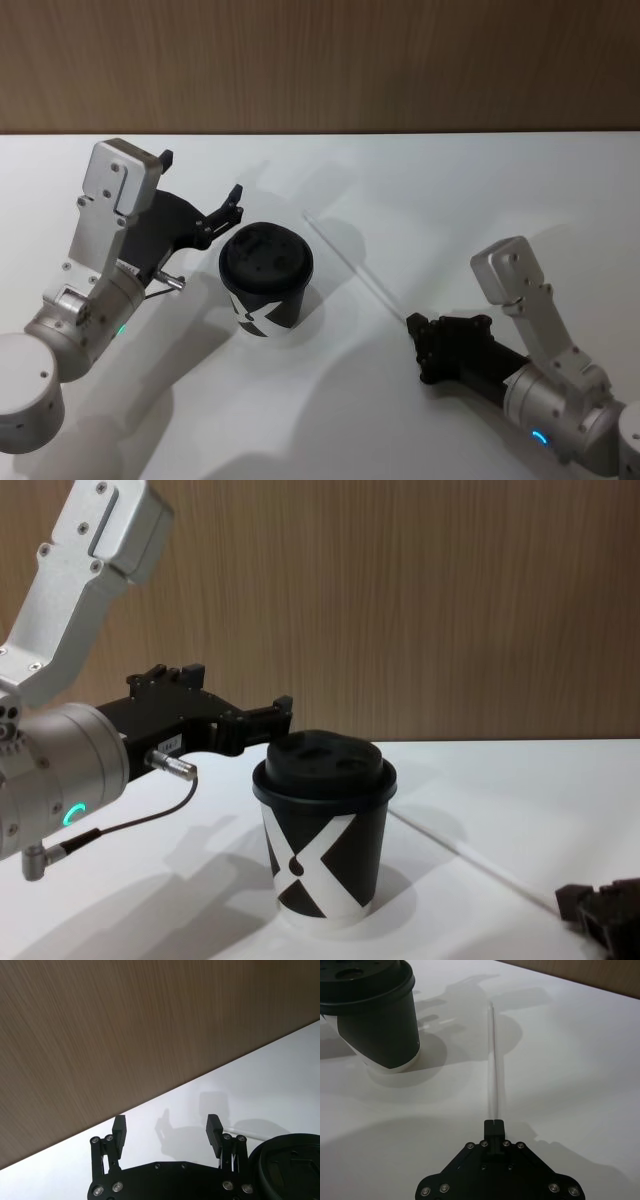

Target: Pick up the straw with one hand, pass it to the other hand, and insert it into the cup.

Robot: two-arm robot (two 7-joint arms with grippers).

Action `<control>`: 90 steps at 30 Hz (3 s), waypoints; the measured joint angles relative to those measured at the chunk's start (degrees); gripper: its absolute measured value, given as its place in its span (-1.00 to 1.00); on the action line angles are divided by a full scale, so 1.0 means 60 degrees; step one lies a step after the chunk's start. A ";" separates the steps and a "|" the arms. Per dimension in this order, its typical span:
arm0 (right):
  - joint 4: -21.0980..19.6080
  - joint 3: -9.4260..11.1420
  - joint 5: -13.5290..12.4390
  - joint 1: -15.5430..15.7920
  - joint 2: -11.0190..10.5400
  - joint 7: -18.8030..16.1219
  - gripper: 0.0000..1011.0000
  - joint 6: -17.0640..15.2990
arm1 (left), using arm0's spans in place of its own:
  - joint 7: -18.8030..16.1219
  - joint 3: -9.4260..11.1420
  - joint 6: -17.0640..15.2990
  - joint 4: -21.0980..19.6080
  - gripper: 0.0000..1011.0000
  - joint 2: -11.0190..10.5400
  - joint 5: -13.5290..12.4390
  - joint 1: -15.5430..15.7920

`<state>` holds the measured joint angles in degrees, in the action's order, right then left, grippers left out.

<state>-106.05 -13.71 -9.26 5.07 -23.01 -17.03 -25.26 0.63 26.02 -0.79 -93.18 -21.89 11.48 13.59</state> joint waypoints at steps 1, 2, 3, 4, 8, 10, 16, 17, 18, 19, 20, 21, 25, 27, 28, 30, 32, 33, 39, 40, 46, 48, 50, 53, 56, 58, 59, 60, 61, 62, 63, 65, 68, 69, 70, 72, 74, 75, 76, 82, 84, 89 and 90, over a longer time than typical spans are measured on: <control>0.0007 0.0013 0.0010 -0.0015 0.0018 0.0018 -1.00 0.0057 | 0.0000 0.0000 0.0000 0.0000 0.98 0.0000 0.0000 0.0000; 0.0011 0.0025 0.0015 -0.0026 0.0029 0.0025 -1.00 0.0081 | 0.0000 0.0001 0.0000 -0.0001 0.98 0.0000 -0.0001 0.0000; 0.0017 0.0042 0.0029 -0.0044 0.0051 0.0041 -1.00 0.0149 | 0.0000 0.0000 0.0000 0.0000 0.98 0.0000 0.0000 0.0000; 0.0020 0.0055 0.0034 -0.0055 0.0062 0.0054 -1.00 0.0181 | 0.0000 0.0000 0.0000 0.0000 0.98 0.0000 0.0000 0.0000; 0.0031 0.0136 0.0058 -0.0120 0.0121 0.0115 -1.00 0.0388 | 0.0000 0.0000 0.0000 0.0000 0.98 0.0000 0.0000 0.0000; 0.0033 0.0193 0.0079 -0.0164 0.0157 0.0150 -1.00 0.0521 | 0.0000 -0.0001 0.0000 0.0000 0.98 -0.0001 0.0000 0.0000; 0.0013 0.0360 0.0095 -0.0275 0.0234 0.0232 -1.00 0.0844 | 0.0000 0.0000 -0.0001 0.0000 0.98 0.0000 0.0000 0.0000; 0.0000 0.0412 0.0094 -0.0308 0.0259 0.0252 -1.00 0.0929 | 0.0000 0.0000 0.0000 0.0000 0.98 0.0000 0.0000 0.0000; -0.0011 0.0449 0.0086 -0.0330 0.0274 0.0257 -1.00 0.0971 | 0.0000 0.0000 0.0000 0.0000 0.98 0.0000 0.0000 0.0000; -0.0017 0.0481 0.0074 -0.0349 0.0288 0.0265 -1.00 0.1021 | 0.0000 0.0000 0.0000 0.0000 0.98 0.0000 0.0000 0.0000; -0.0027 0.0551 0.0025 -0.0386 0.0321 0.0281 -1.00 0.1148 | 0.0000 0.0000 0.0000 0.0000 0.98 0.0000 0.0000 0.0000; -0.0031 0.0586 -0.0004 -0.0404 0.0339 0.0285 -1.00 0.1201 | 0.0000 0.0000 0.0000 0.0000 0.98 0.0000 -0.0001 0.0000; -0.0056 0.0775 -0.0202 -0.0505 0.0442 0.0305 -1.00 0.1490 | 0.0000 0.0000 0.0000 0.0000 0.98 0.0000 -0.0001 0.0000; -0.0068 0.0886 -0.0343 -0.0561 0.0507 0.0305 -1.00 0.1648 | 0.0000 0.0000 0.0000 0.0000 0.98 0.0000 0.0000 0.0000; -0.0077 0.0937 -0.0396 -0.0585 0.0540 0.0306 -1.00 0.1696 | 0.0000 0.0000 0.0000 0.0000 0.98 0.0000 0.0000 0.0000; -0.0107 0.1049 -0.0576 -0.0630 0.0612 0.0296 -1.00 0.1858 | 0.0000 0.0000 0.0000 0.0000 0.98 0.0000 0.0000 0.0000; -0.0141 0.1125 -0.0693 -0.0659 0.0667 0.0280 -1.00 0.1946 | 0.0000 0.0001 0.0000 0.0000 0.98 0.0000 0.0000 0.0000; -0.0172 0.1190 -0.0843 -0.0678 0.0716 0.0254 -1.00 0.2038 | 0.0000 0.0001 0.0000 0.0000 0.98 0.0000 0.0000 0.0000; -0.0386 0.1439 -0.1412 -0.0680 0.0924 0.0102 -1.00 0.2304 | 0.0037 -0.0019 0.0000 -0.0038 0.98 -0.0004 0.0017 -0.0012; -0.0434 0.1467 -0.1476 -0.0669 0.0944 0.0086 -1.00 0.2325 | 0.0059 -0.0030 0.0000 -0.0059 0.98 -0.0009 0.0035 -0.0017; -0.0705 0.1560 -0.1880 -0.0554 0.1065 -0.0027 -1.00 0.2441 | 0.0426 -0.0156 -0.0003 -0.0317 0.98 -0.0086 0.0370 -0.0059; -0.0801 0.1575 -0.2023 -0.0505 0.1101 -0.0062 -1.00 0.2471 | 0.0611 -0.0223 -0.0014 -0.0441 0.98 -0.0125 0.0546 -0.0071; -0.0913 0.1584 -0.2143 -0.0446 0.1136 -0.0100 -1.00 0.2505 | 0.0770 -0.0271 -0.0030 -0.0527 0.98 -0.0151 0.0707 -0.0078; -0.1017 0.1584 -0.2278 -0.0382 0.1163 -0.0132 -1.00 0.2537 | 0.1099 -0.0354 -0.0075 -0.0675 0.98 -0.0195 0.1023 -0.0080; -0.1086 0.1572 -0.2356 -0.0335 0.1178 -0.0166 -1.00 0.2550 | 0.1419 -0.0446 -0.0138 -0.0818 0.98 -0.0230 0.1347 -0.0075; -0.1177 0.1547 -0.2449 -0.0270 0.1185 -0.0196 -1.00 0.2579 | 0.1709 -0.0530 -0.0202 -0.0930 0.98 -0.0255 0.1643 -0.0058; -0.1198 0.1539 -0.2478 -0.0254 0.1187 -0.0209 -1.00 0.2587 | 0.1879 -0.0591 -0.0240 -0.1003 0.98 -0.0266 0.1827 -0.0044; -0.1223 0.1529 -0.2500 -0.0235 0.1188 -0.0220 -1.00 0.2593 | 0.1879 -0.0591 -0.0240 -0.1003 0.98 -0.0266 0.1827 -0.0044; -0.1234 0.1523 -0.2517 -0.0227 0.1187 -0.0234 -1.00 0.2600 | 0.2050 -0.0642 -0.0282 -0.1064 0.98 -0.0277 0.2017 -0.0025; -0.1278 0.1501 -0.2553 -0.0197 0.1188 -0.0257 -1.00 0.2612 | 0.2172 -0.0669 -0.0311 -0.1094 0.98 -0.0282 0.2158 -0.0015; -0.1295 0.1491 -0.2576 -0.0180 0.1188 -0.0270 -1.00 0.2615 | 0.2256 -0.0692 -0.0330 -0.1123 0.98 -0.0286 0.2252 -0.0004; -0.1329 0.1466 -0.2602 -0.0161 0.1183 -0.0289 -1.00 0.2624 | 0.2516 -0.0773 -0.0397 -0.1215 0.98 -0.0292 0.2569 0.0036; -0.1378 0.1414 -0.2660 -0.0124 0.1167 -0.0349 -1.00 0.2678 | 0.2873 -0.0891 -0.0505 -0.1326 0.98 -0.0288 0.3071 0.0104; -0.1396 0.1377 -0.2675 -0.0110 0.1151 -0.0381 -1.00 0.2702 | 0.2968 -0.0918 -0.0539 -0.1350 0.98 -0.0285 0.3180 0.0121; -0.1404 0.1361 -0.2683 -0.0107 0.1145 -0.0401 -1.00 0.2722 | 0.3109 -0.0976 -0.0593 -0.1393 0.98 -0.0276 0.3399 0.0159; -0.1415 0.1303 -0.2699 -0.0100 0.1112 -0.0465 -1.00 0.2792 | 0.3258 -0.1038 -0.0655 -0.1438 0.98 -0.0259 0.3644 0.0204; -0.1416 0.1252 -0.2700 -0.0100 0.1076 -0.0537 -1.00 0.2876 | 0.3429 -0.1115 -0.0734 -0.1490 0.98 -0.0234 0.3955 0.0263; -0.1416 0.1232 -0.2700 -0.0104 0.1063 -0.0571 -1.00 0.2918 | 0.3479 -0.1148 -0.0760 -0.1509 0.98 -0.0220 0.4058 0.0289; -0.1416 0.1214 -0.2700 -0.0110 0.1051 -0.0594 -1.00 0.2949 | 0.3594 -0.1196 -0.0822 -0.1537 0.98 -0.0198 0.4281 0.0326; -0.1359 0.1080 -0.2689 -0.0184 0.0938 -0.0797 -1.00 0.3174 | 0.3916 -0.1366 -0.1050 -0.1614 0.98 -0.0118 0.4997 0.0483; -0.1331 0.1040 -0.2683 -0.0213 0.0906 -0.0848 -1.00 0.3220 | 0.3977 -0.1393 -0.1108 -0.1632 0.98 -0.0103 0.5143 0.0525; -0.1260 0.0942 -0.2671 -0.0284 0.0822 -0.0966 -1.00 0.3352 | 0.4138 -0.1429 -0.1377 -0.1656 0.98 -0.0073 0.5624 0.0668; -0.1246 0.0921 -0.2671 -0.0301 0.0802 -0.1003 -1.00 0.3374 | 0.4160 -0.1429 -0.1465 -0.1656 0.98 -0.0063 0.5737 0.0708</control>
<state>-113.53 -8.19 -25.29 3.27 -18.20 -23.05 -5.01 25.59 17.45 -9.58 -103.11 -22.27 45.91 17.84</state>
